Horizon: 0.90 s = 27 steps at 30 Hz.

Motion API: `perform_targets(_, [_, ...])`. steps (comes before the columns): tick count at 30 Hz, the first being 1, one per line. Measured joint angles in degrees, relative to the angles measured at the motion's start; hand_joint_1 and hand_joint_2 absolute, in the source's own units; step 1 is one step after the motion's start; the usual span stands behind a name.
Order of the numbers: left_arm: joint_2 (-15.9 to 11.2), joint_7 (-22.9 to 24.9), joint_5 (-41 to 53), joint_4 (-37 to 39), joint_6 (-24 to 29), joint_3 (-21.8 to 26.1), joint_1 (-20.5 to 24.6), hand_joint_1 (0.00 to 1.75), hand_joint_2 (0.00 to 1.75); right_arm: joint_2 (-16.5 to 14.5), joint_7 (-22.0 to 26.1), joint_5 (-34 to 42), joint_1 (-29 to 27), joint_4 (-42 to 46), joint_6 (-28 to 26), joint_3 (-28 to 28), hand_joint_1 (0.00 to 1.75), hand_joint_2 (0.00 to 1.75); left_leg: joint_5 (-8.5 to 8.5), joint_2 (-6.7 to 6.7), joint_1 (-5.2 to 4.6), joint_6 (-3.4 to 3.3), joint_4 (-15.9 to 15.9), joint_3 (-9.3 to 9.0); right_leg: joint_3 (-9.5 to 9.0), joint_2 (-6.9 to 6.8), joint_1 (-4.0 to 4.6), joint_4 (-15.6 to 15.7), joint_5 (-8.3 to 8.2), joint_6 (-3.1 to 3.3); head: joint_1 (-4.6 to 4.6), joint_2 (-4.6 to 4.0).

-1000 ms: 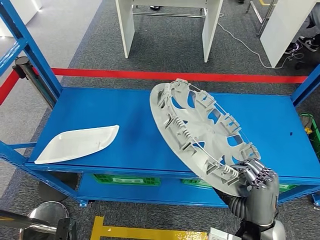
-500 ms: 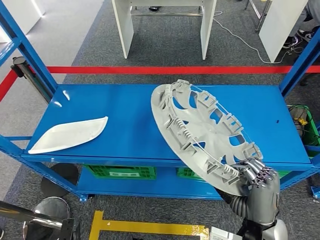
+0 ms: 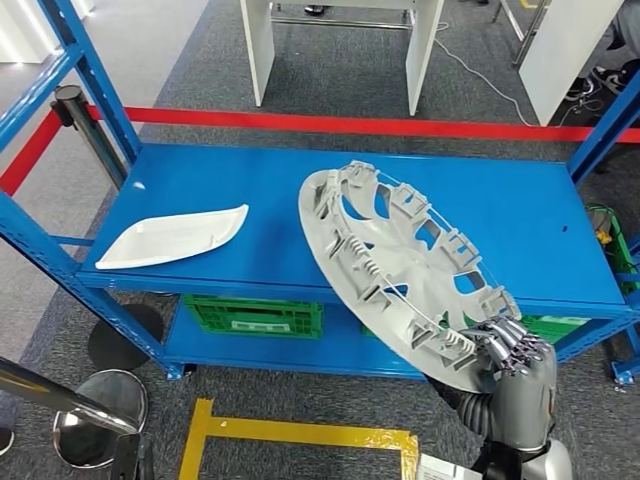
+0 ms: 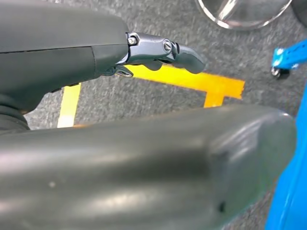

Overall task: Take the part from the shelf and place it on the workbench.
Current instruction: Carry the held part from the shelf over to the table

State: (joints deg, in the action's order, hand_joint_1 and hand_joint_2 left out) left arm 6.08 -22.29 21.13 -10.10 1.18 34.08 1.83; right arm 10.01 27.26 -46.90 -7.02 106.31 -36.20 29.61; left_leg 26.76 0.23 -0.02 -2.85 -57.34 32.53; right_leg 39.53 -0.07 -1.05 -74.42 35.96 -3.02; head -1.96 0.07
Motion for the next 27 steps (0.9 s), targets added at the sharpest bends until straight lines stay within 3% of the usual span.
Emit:
perform_targets(1, [0.06,0.0,0.02,0.0,0.03,0.01,0.01,0.0,0.0,0.01,-0.08,0.01,0.0,0.0,0.0,-0.04,1.75,1.75,-0.49,0.0,-0.03,0.07,-0.09,0.7,-1.08,0.0,0.0,0.05,-1.18,0.0,0.01,0.0])
perform_targets(3, [0.2,0.01,0.08,-0.01,0.06,0.02,0.03,0.0,0.0,0.03,-0.23,0.03,0.02,0.01,0.0,-0.14,1.75,1.75,-1.34,-0.01,-0.04,0.37,-0.4,1.92,-6.02,-0.02,0.0,5.81,-4.29,0.2,0.01,0.0])
perform_targets(5, [0.27,0.05,0.28,-0.02,0.09,0.02,0.05,0.0,0.0,0.04,-0.29,0.03,0.05,0.09,-0.01,-0.31,1.75,1.75,-2.08,-0.06,-0.2,0.87,-0.9,2.84,-11.78,-0.01,0.13,13.97,-4.6,0.5,-0.02,0.0])
perform_targets(7, [0.27,0.11,0.58,-0.02,0.16,0.02,0.09,0.0,0.0,0.04,-0.3,-0.04,-0.05,0.25,-0.02,-0.44,1.75,1.75,-3.08,-0.07,-0.27,1.41,-1.13,3.47,-13.89,0.08,0.36,17.8,-3.69,0.72,-0.06,0.0])
perform_targets(9, [0.19,0.15,0.88,-0.03,0.24,0.03,0.03,0.0,0.0,0.04,-0.32,-0.29,-0.39,0.47,-0.04,-0.48,1.75,1.75,-3.59,-0.09,-0.19,2.0,-1.23,4.0,-12.95,0.0,0.31,18.09,-4.16,1.15,-0.06,0.0])
perform_targets(10, [0.13,0.16,1.0,-0.03,0.26,0.03,-0.02,0.0,0.0,0.04,-0.33,-0.5,-0.6,0.61,-0.05,-0.49,1.75,1.75,-2.52,-0.11,-0.15,2.3,-1.99,4.4,-12.46,-0.09,0.2,18.1,-4.62,1.56,-0.1,0.0])
perform_targets(12, [0.08,0.17,1.18,-0.04,0.27,0.04,-0.07,0.0,0.0,0.04,-0.42,-0.84,-1.02,0.91,-0.06,-0.53,1.75,1.75,2.56,-0.13,0.06,2.84,-6.82,5.81,-11.28,-0.31,0.05,18.05,-5.8,2.38,-0.24,0.0])
perform_targets(14, [0.14,0.17,1.44,-0.04,0.25,0.04,-0.04,0.0,0.0,0.04,-0.51,-1.08,-1.43,1.16,-0.07,-0.59,1.75,1.75,7.46,-0.13,0.25,3.18,-14.4,7.25,-9.67,-0.39,0.19,17.71,-7.0,2.75,-0.35,0.0])
perform_targets(15, [0.17,0.17,1.56,-0.05,0.23,0.04,-0.01,0.0,0.0,0.04,-0.54,-1.19,-1.6,1.26,-0.07,-0.62,1.75,1.75,8.14,-0.13,0.31,3.24,-16.99,7.3,-8.74,-0.42,0.26,17.44,-7.52,2.77,-0.34,0.0])
perform_targets(16, [0.17,0.17,1.64,-0.06,0.23,0.04,0.03,0.0,0.0,0.04,-0.54,-1.28,-1.76,1.36,-0.07,-0.67,1.75,1.75,7.49,-0.13,0.34,3.22,-17.76,6.55,-7.78,-0.44,0.32,17.1,-8.0,2.75,-0.35,0.0])
perform_targets(17, [0.18,0.17,1.69,-0.07,0.22,0.04,0.09,0.0,0.0,0.04,-0.56,-1.38,-1.91,1.49,-0.07,-0.72,1.75,1.75,5.96,-0.13,0.35,3.12,-16.34,4.82,-6.83,-0.43,0.36,16.72,-8.43,2.67,-0.35,0.0])
perform_targets(19, [0.19,0.21,1.92,-0.1,0.23,0.04,0.29,0.0,0.0,0.04,-0.67,-1.65,-2.23,1.88,-0.07,-0.84,1.75,1.75,3.76,-0.2,0.29,2.75,-8.99,-0.68,-5.24,-0.37,0.46,16.02,-9.2,2.34,-0.36,0.0])
perform_targets(21, [0.22,0.37,2.36,-0.11,0.27,0.04,0.56,0.0,0.0,0.04,-0.87,-1.98,-2.52,2.36,-0.11,-0.98,1.75,1.75,4.28,-0.39,0.05,2.32,-1.98,-4.91,-4.37,-0.37,0.55,15.71,-10.07,1.8,-0.29,0.0])
perform_targets(22, [0.25,0.52,2.6,-0.11,0.32,0.04,0.68,0.0,0.0,0.04,-0.99,-2.15,-2.66,2.6,-0.14,-1.06,1.75,1.75,4.72,-0.46,-0.16,2.07,-0.34,-5.54,-4.04,-0.4,0.52,15.76,-10.65,1.46,-0.27,0.0])
perform_targets(24, [0.37,0.84,3.07,-0.11,0.42,0.04,0.69,0.0,0.0,0.06,-1.32,-2.52,-3.16,3.0,-0.2,-1.22,1.75,1.75,3.92,-0.37,-0.33,1.41,0.44,-4.69,-3.4,-0.33,0.28,15.89,-11.38,0.72,-0.28,0.0])
perform_targets(25, [0.41,0.99,3.3,-0.11,0.48,0.04,0.67,0.0,0.0,0.1,-1.56,-2.75,-3.52,3.18,-0.23,-1.33,1.75,1.75,3.28,-0.25,-0.33,0.96,0.58,-4.08,-2.93,-0.23,0.18,15.45,-10.53,0.41,-0.22,0.0])
perform_targets(27, [0.45,1.21,3.87,-0.13,0.58,0.04,0.77,0.0,0.0,0.19,-2.09,-3.18,-4.22,3.46,-0.3,-1.54,1.75,1.75,1.94,-0.02,-0.27,0.17,0.8,-2.74,-1.52,-0.04,0.07,11.82,-5.68,0.1,0.0,0.0])
